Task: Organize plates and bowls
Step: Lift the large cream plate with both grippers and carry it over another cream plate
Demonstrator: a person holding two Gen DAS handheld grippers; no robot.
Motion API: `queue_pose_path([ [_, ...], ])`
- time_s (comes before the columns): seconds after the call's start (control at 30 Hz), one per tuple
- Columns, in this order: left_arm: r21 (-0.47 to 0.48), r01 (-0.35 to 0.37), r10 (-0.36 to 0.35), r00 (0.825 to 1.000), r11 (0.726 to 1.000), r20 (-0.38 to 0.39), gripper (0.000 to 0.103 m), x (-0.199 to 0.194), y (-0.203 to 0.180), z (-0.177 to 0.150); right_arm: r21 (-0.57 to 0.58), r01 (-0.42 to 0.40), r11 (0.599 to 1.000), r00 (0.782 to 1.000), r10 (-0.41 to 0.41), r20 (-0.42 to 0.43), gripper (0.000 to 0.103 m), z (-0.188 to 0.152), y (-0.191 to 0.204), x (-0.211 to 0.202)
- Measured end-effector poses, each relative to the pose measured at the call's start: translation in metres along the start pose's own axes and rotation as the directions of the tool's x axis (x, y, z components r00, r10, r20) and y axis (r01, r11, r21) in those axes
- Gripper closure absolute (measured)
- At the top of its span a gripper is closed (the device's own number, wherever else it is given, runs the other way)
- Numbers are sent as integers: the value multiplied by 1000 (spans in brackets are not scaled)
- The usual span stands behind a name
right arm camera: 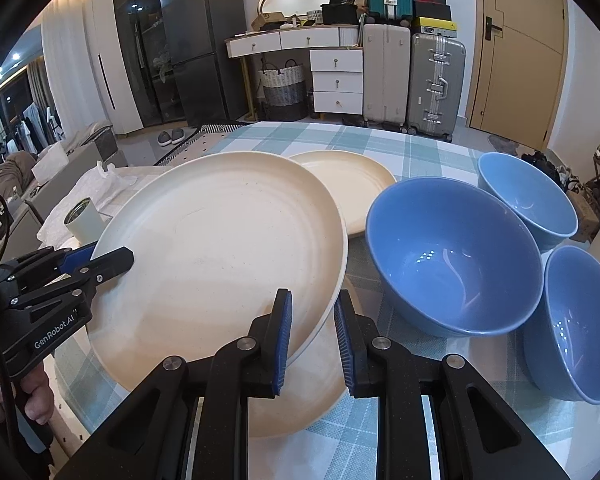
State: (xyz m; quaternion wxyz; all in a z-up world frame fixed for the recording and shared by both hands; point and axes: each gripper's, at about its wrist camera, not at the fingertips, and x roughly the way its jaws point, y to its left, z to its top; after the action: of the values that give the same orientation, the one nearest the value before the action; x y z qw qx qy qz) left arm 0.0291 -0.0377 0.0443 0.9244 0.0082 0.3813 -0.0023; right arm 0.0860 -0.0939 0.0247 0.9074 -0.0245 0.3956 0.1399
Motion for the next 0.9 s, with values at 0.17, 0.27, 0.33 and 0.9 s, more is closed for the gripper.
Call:
queue_pose_path([
  [0.17,21,-6,6,1000,1000,-13,83,13,-4,-2,-3,27,1000,1000,-27,-15,81,-5,-2,4],
  [0.27,33,-4,4,1000,999,-17,83,19,-6,-3,2,31,1000,999,-31,-23,81,-9,-4,7],
  [0.33,39,-5,6,1000,999,-25,83,26,-7,-4,13,30,999,999,-29,-35,81,-12,-6,10],
  [0.9,77,-26,30,998,997,-50,82,61,-14,-19,9,60,998,995,-59,-80,80,-27,-6,29],
])
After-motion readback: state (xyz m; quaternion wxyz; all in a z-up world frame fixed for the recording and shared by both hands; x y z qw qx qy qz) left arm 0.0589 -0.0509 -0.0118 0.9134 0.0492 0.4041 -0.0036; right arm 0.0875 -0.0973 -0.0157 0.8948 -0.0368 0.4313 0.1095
